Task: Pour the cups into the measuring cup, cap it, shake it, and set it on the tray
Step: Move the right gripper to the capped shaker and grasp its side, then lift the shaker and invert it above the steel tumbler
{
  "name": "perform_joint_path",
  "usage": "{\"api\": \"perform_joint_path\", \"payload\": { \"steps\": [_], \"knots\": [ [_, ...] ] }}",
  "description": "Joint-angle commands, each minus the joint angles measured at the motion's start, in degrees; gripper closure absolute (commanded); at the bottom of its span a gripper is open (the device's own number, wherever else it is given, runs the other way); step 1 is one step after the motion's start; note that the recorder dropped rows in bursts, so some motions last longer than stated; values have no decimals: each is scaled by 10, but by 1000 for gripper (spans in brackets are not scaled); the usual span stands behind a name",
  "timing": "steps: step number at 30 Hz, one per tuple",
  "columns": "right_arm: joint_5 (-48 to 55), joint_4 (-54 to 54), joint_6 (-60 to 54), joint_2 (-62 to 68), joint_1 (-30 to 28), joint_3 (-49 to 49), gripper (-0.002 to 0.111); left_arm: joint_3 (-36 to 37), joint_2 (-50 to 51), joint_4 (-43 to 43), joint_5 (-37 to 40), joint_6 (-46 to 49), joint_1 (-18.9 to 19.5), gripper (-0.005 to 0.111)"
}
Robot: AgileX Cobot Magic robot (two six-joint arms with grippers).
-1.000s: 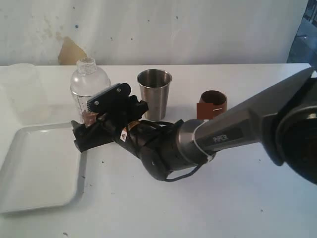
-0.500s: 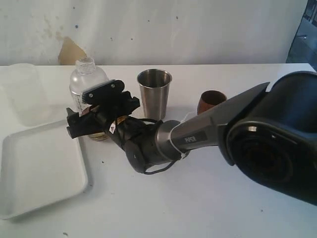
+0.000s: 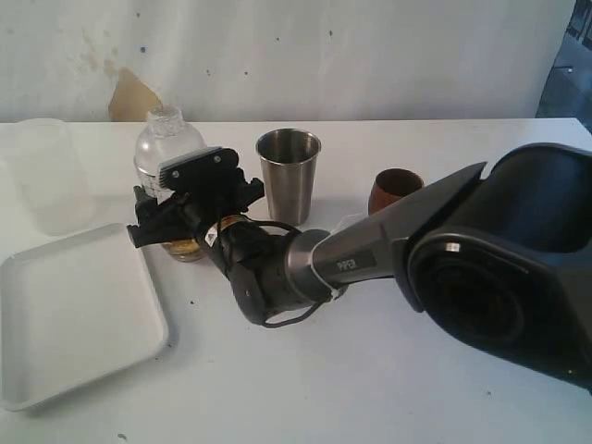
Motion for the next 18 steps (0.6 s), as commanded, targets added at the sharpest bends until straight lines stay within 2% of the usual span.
{"api": "perform_joint_path", "payload": {
  "steps": [1,10,18],
  "knots": [
    [0,-5,-6,-8,-3,-4,108,3,-2,3,-7,-1,0,107],
    [2,-4,-3,-17,-3,-4,107,3,-2,3,-7,-1,0,107],
    [117,-32,-90,-155,-5,-4,108,3,-2,3,-7,-1,0,107]
  ]
}}
